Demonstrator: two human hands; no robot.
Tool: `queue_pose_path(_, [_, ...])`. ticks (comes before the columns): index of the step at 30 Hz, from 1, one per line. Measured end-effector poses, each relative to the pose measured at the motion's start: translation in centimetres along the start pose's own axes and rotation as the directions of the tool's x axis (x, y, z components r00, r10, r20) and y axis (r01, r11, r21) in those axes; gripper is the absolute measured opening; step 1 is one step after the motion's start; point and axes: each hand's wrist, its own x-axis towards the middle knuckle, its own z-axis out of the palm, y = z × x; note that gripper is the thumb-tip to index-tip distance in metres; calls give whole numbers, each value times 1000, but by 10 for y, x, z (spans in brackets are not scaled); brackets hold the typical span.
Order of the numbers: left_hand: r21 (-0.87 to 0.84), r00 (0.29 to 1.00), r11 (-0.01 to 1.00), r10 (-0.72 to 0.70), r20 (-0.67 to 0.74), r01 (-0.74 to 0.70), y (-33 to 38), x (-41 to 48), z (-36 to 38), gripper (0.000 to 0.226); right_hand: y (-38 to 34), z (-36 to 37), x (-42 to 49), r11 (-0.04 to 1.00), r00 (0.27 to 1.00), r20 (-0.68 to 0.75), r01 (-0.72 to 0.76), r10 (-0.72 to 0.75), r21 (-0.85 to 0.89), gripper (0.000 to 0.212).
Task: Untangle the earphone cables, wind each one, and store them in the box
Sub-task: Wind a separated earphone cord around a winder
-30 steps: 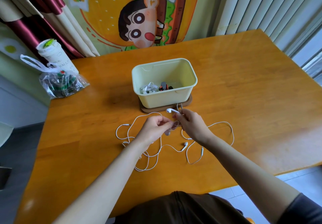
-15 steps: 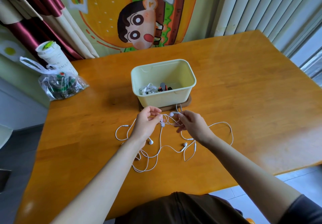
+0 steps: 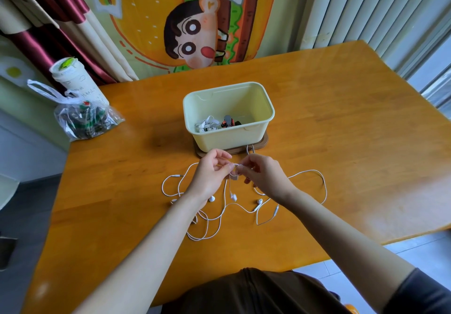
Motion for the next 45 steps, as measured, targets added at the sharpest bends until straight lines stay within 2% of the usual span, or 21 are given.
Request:
queue_pose_path(5, [204,997,976,-79,17,74,-3,1,3,23,0,6,-1,1000,1000,-10,8,-9,-21,9])
queue_pose_path(8, [372,984,924,-140,109,90,-5,0,5,12,0,9,-4,999,999,-52,-12,14,35,12])
queue_pose_path(10, [427,979,898,-172,108,110,-7,-2,7,20,-1,9,-5,998,998,-64,-20,24,67,12])
queue_pose_path(12, [365,977,915,-204,59,169,-8,-2,7,23,0,8,-5,994,995,-93,-37,47,99,11])
queue_pose_path(13, [275,970,936,-239,35,221,-7,-2,8,22,0,8,-5,992,993,-106,-45,58,117,10])
queue_pose_path(16, [-153,934,922,-356,31,357,-7,-2,10,21,-1,9,-4,984,987,-134,-69,92,167,11])
queue_pose_path(19, [-355,928,869,-372,-7,345,-6,-1,10,17,-1,10,-3,972,979,-131,-128,156,196,11])
queue_pose_path(22, [-436,929,851,-361,-78,294,-6,1,7,21,2,8,-2,977,977,-83,-190,198,92,11])
queue_pose_path(26, [-452,937,849,-342,-75,274,-3,-1,6,23,3,7,-2,975,975,15,-222,222,-24,14])
queue_pose_path(30, [-447,950,848,-314,9,284,2,-3,6,22,3,8,-1,966,964,58,-257,258,-24,18])
queue_pose_path(33, [-412,956,866,-285,64,285,3,-3,5,21,4,8,-1,961,955,105,-273,276,-44,19])
queue_pose_path(36, [-324,970,915,-241,36,239,4,-4,2,20,5,9,-1,956,947,132,-286,293,-68,20])
queue_pose_path(38, [-234,978,951,-207,2,202,3,-3,1,18,6,10,1,954,951,94,-298,295,19,22])
queue_pose_path(41, [-205,980,961,-195,-29,185,3,-2,0,17,2,10,3,943,962,23,-273,273,191,23])
queue_pose_path(45, [-65,989,990,-131,-66,126,6,-1,-1,14,-3,11,1,949,984,50,-176,169,261,23])
